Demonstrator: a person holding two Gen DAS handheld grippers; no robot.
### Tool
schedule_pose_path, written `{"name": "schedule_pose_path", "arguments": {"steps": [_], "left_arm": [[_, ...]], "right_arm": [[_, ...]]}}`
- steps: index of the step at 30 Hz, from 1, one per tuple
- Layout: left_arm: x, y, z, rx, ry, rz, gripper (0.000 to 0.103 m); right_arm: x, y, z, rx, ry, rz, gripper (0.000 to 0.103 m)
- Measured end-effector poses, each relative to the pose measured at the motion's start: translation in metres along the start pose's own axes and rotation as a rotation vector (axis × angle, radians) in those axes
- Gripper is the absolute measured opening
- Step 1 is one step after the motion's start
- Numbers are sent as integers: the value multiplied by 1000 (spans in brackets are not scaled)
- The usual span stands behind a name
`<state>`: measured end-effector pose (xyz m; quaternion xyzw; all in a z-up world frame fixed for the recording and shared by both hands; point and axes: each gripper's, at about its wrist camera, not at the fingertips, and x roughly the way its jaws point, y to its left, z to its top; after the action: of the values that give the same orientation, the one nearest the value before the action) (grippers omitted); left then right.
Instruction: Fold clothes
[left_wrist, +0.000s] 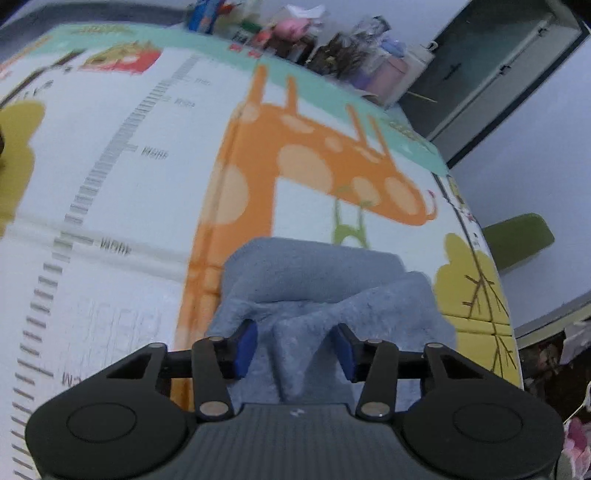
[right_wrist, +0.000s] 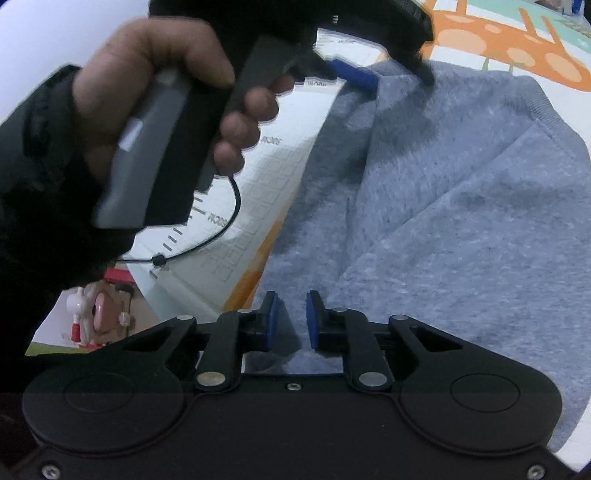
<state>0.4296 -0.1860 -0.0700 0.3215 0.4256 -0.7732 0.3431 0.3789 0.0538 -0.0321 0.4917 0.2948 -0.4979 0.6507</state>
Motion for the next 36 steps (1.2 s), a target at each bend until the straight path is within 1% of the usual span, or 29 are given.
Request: {"name": "schedule_pose_path", "arguments": {"steps": [2,4,5,8,10,11,13,15,17,19,20,21,23,26,29,31,32,34,35,36], "left_arm": [[3,7,0,-19,-6,-1,46],[6,11,2,-18,-15,7,46],[8,12,3,-17,-18,9,46],[10,17,7,-44,-10,-8,45],[4,16,10,-45,-9,-26,45],[0,16,11,-46,-11,-36,46],[-7,13,12,-51,-21,-54,50],[-16,7,12,-47,-41,-61,57],[-26,0,12,-41,-67,-67,57],[-35,-9,11,-28,-89,-96,57],[-39,-14,11,-19,-96,-115,57],[-39,-18,9,-7,-90,-129,57],[-30,-24,3,12,-56,-137,57],[-18,-33,-7,39,-5,-150,57],[-5,-40,-16,59,45,-156,57],[6,-34,-20,37,78,-132,53],[11,-31,-22,25,89,-122,48],[15,-23,-21,1,87,-106,43],[17,-20,-20,-11,84,-97,35],[18,-17,-19,-23,78,-85,21]], "right_arm": [[8,0,-1,-12,41,-3,12],[17,-4,-2,-3,73,-9,0],[20,-7,-3,9,83,-11,0],[20,-14,-3,42,76,16,0],[15,-11,-3,31,64,8,0],[9,-10,-3,28,50,5,0],[-6,-8,-2,28,-3,-1,4],[-21,-7,-2,36,-62,-13,8],[-38,-7,-1,50,-125,-29,10],[-54,-8,-1,64,-188,-50,13],[-59,-9,-1,75,-219,-83,13],[-62,-13,-1,88,-234,-112,13],[-63,-22,0,123,-246,-139,13],[-58,-36,0,189,-229,-139,13],[-54,-49,-7,229,-190,-153,12],[-44,-55,-12,237,-176,-155,12],[-39,-56,-14,237,-171,-158,12],[-32,-58,-17,233,-165,-168,11],[-30,-58,-18,228,-164,-171,11],[-28,-58,-17,222,-164,-174,10]]}}
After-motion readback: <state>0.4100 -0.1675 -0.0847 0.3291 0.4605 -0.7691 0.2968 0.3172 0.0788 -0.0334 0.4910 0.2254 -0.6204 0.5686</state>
